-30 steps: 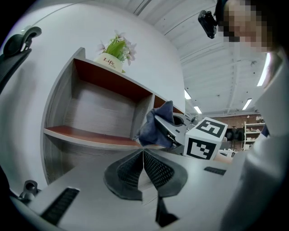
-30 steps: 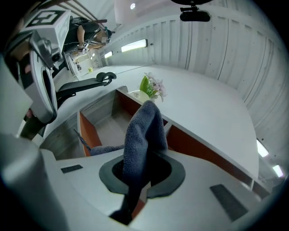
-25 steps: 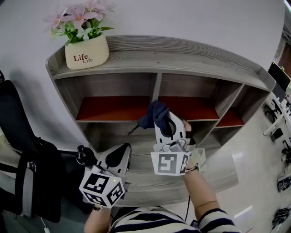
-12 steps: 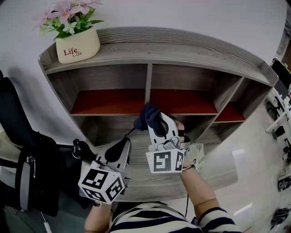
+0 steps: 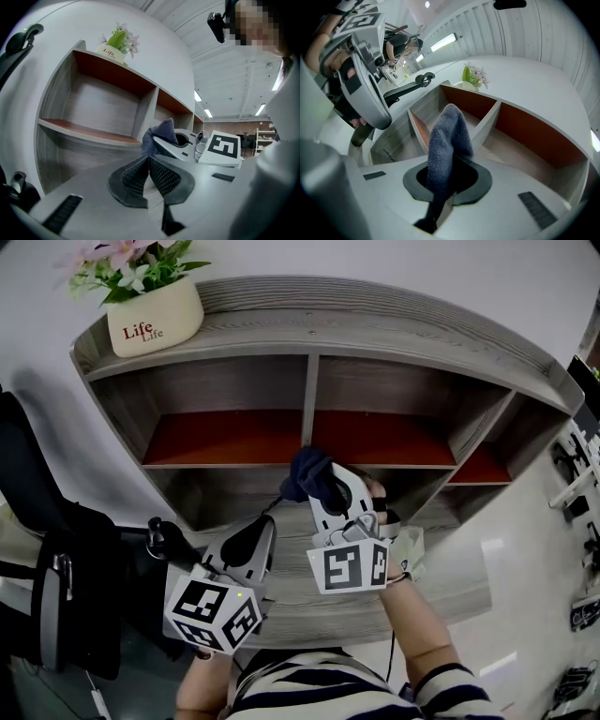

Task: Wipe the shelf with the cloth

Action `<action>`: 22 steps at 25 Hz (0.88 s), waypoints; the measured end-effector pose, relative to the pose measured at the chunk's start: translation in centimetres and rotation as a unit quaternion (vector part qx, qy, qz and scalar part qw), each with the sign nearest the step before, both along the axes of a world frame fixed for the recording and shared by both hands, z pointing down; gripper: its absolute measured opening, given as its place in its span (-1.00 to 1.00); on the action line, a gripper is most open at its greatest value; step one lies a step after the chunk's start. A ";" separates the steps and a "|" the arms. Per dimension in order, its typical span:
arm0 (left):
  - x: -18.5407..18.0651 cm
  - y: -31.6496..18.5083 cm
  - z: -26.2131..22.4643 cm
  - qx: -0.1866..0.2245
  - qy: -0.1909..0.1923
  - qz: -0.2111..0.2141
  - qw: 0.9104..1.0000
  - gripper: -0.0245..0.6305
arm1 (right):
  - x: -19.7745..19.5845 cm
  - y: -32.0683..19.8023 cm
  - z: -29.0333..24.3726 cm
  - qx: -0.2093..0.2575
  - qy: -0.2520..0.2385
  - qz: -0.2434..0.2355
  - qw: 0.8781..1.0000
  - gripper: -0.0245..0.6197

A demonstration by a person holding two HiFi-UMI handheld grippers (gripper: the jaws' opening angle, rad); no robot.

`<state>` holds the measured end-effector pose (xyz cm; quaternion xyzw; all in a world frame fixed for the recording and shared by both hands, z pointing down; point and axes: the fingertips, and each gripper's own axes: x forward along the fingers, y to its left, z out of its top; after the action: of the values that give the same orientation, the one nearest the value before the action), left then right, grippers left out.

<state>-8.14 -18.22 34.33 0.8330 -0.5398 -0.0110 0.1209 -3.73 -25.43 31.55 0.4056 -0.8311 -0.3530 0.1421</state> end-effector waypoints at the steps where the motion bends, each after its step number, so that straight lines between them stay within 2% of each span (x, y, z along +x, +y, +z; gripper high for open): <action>1: -0.1 -0.2 0.0 -0.001 0.004 0.002 1.000 -0.87 | -0.1 0.0 0.0 0.001 0.003 0.000 1.000 -0.79; 9: -0.1 -1.3 0.9 -0.012 0.024 0.041 0.999 -0.87 | -0.2 0.3 0.5 0.011 0.014 0.015 1.000 -0.79; 15: -1.3 -2.1 1.7 -0.016 0.035 0.039 0.998 -0.87 | -0.6 0.1 2.0 0.011 0.027 0.023 0.999 -0.79; 22: -0.7 -2.3 0.8 -0.005 0.026 0.025 0.999 -0.87 | 0.8 -0.5 1.3 0.052 0.042 0.041 0.997 -0.79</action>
<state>-8.87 -20.54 35.09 0.8450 -0.5156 -0.0273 0.1393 -2.95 -25.88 32.87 0.4309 -0.7878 -0.4061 0.1696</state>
